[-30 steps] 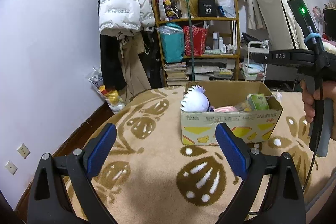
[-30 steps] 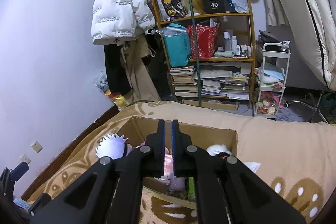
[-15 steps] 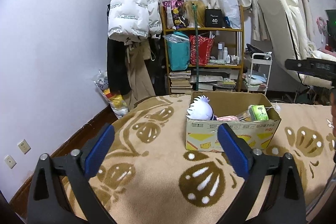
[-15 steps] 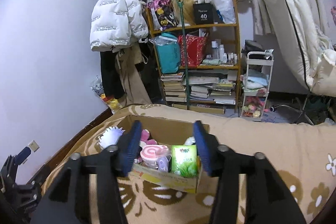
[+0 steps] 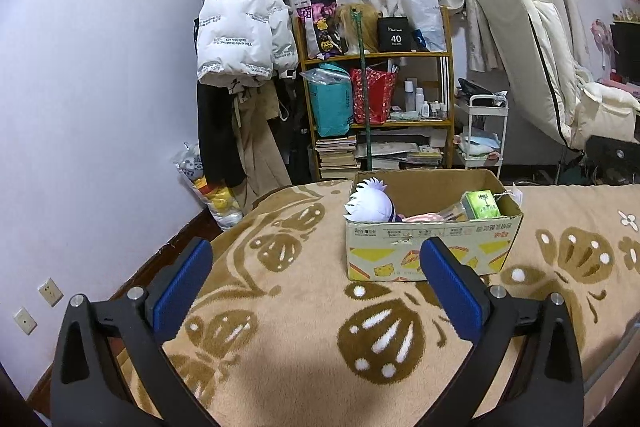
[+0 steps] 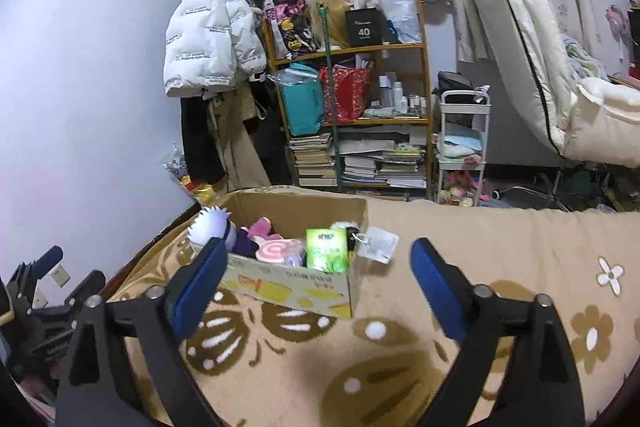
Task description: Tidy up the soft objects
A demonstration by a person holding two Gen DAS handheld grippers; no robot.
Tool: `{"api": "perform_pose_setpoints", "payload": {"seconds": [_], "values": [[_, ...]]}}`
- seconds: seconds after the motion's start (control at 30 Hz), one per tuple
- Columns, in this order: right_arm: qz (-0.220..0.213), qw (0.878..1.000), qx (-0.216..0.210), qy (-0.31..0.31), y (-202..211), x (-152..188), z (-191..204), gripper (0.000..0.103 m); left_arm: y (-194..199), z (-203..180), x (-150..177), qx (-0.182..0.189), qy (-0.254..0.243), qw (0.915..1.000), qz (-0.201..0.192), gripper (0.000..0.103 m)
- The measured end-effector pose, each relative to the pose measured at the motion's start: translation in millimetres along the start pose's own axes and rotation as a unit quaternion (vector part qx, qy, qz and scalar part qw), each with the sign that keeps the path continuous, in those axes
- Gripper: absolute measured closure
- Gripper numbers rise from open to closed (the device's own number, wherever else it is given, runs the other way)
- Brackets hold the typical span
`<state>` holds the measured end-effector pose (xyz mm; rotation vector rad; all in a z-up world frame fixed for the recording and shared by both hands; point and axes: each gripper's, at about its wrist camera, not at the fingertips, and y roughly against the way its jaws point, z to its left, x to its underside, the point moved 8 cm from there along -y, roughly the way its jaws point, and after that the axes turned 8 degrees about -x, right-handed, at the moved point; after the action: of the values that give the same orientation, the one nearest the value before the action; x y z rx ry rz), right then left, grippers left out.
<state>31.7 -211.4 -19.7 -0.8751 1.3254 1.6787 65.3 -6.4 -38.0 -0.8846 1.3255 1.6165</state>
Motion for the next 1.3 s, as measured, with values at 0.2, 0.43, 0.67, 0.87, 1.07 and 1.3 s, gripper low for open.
{"api": "perform_pose_setpoints", "payload": {"seconds": [0.2, 0.43, 0.67, 0.87, 1.07, 1.3], "values": [[-0.006, 1.000, 0.021, 0.002, 12, 15, -6, 0.000, -2, -2, 3, 0.007, -0.003, 0.9999, 0.009, 0.001], [-0.016, 0.999, 0.035, -0.002, 13, 23, -12, 0.000, -10, -4, 7, 0.008, -0.003, 0.9997, 0.021, 0.001], [-0.005, 0.999, 0.045, -0.006, 8, 30, -18, 0.000, -17, -5, 10, 0.017, 0.006, 0.9994, 0.030, 0.001], [-0.004, 0.999, 0.046, -0.004, 7, 30, -19, 0.000, -24, -5, 12, 0.018, 0.010, 0.9988, 0.045, 0.001], [-0.004, 0.999, 0.046, -0.005, 7, 31, -20, 0.000, -24, -7, 12, 0.019, 0.006, 0.9989, 0.043, 0.001], [-0.004, 0.999, 0.048, -0.005, 7, 33, -22, 0.000, -22, -10, 12, 0.022, 0.001, 0.9990, 0.039, 0.001]]}}
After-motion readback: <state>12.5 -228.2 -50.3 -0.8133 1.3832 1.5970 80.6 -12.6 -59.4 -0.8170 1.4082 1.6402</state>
